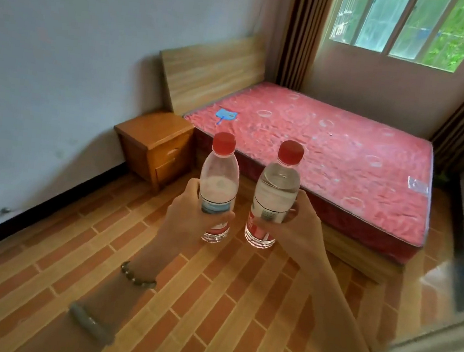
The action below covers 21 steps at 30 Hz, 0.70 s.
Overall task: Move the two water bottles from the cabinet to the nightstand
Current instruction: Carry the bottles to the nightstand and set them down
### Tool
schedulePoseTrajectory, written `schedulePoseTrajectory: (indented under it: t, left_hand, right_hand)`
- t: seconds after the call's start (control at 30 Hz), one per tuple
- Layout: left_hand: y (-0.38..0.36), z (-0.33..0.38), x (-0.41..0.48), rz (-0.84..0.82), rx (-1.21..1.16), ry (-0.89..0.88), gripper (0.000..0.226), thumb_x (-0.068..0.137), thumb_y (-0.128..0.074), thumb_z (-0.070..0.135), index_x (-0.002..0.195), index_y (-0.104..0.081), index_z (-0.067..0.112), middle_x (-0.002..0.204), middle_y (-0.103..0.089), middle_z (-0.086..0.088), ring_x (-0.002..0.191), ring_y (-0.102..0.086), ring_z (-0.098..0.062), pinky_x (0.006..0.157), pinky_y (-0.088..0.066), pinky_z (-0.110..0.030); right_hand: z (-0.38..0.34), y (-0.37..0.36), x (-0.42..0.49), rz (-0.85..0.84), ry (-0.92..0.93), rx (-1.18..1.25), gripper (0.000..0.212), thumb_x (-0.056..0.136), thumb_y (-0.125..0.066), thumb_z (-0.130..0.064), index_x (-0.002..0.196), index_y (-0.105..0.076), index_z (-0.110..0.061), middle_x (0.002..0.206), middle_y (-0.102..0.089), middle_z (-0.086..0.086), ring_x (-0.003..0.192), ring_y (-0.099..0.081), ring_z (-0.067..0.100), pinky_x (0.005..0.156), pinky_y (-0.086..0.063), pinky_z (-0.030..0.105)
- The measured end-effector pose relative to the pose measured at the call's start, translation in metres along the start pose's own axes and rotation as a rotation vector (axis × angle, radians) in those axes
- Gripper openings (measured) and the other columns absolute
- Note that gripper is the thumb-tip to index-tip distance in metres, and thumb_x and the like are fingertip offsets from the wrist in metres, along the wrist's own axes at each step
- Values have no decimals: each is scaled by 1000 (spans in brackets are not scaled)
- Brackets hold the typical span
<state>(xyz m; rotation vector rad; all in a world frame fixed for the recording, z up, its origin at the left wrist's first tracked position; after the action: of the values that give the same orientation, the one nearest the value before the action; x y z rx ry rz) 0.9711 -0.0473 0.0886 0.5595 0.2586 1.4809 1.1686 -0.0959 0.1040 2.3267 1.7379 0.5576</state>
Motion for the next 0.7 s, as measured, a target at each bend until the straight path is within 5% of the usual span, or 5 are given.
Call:
schedulePoseTrajectory:
  t: [0.3,0.47,0.7]
  left_hand:
    - [18,-42,113,94,-11,100,65,63,-80,36,114,-43,19,113,-59,1,99,-58,-14,80,-51,-29]
    - [28,-76,186,153,9,121,68,61,-79,43,114,-43,22,115,-60,2,99,-59,-14,77,-52,-27]
    - [63,-116,314,187,36,119,73,61,-79,43,120,-42,21,118,-60,2,101,-59,-12,75,-50,-22]
  right_hand:
    - [10,-58,136,-107,48,16,61,59,-87,-23,107,-51,-30,93,-64,-18,86,-64,1,68,-51,14]
    - [13,-105,214,-153,95,10,61,60,-86,-20,111,-52,-25,92,-59,-21,83,-58,-8,63,-45,1]
    - [11,-178,342,-182,110,18,67,59,-86,-23,117,-52,-23,101,-63,-13,88,-58,-7,65,-47,4]
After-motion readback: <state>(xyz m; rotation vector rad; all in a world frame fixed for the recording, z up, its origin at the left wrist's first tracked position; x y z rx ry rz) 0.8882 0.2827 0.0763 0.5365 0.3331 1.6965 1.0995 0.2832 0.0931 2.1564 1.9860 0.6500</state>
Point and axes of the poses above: each hand's wrist, its own x-axis towards the middle knuckle, its own y-axis out of the back of the hand, z = x × y, the point moved 5 cm from there along x, towards the middle knuckle
